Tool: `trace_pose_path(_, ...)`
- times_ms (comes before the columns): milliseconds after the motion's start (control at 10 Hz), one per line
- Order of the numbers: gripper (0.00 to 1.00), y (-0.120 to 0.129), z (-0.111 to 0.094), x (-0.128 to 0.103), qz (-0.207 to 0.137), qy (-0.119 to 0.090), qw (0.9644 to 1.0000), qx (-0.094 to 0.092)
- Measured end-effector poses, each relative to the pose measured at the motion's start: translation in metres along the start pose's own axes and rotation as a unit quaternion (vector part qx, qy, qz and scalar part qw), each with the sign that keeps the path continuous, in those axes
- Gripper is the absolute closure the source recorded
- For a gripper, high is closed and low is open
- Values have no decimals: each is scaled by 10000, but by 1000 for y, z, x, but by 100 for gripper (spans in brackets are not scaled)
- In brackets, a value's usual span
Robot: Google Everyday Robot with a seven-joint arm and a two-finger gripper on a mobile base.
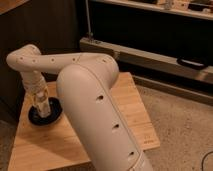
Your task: Place the bottle in the ceramic bowl
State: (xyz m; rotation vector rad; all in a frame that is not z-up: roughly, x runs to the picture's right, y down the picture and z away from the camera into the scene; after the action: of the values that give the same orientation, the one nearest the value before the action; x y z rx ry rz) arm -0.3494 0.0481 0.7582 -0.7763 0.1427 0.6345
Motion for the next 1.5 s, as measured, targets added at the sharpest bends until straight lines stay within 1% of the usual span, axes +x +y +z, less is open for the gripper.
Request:
trace_pose_path(200,99,0,1,2,-2,17,10000,-2)
trace_pose_path(300,94,-1,2,2,21,27,10000,23)
trace_pose_path(500,72,-1,4,3,59,65,9997,233)
trace_pose_path(600,65,0,5,2,50,95,9996,279)
trace_pose_path(700,52,-1,7,3,66,148,9993,328)
trace_pose_path(800,44,-2,9,3,79,171,9992,344)
trace_pose_path(900,34,-2,12,4,92,210,9992,329)
trace_pose_path(1000,26,-3,15,5,114,242,9992,313)
trace_pose_path(1100,20,-5,18,6,137,280,9991,279)
trace_pose_path(1500,20,-10,22,11,170,328,9992,122)
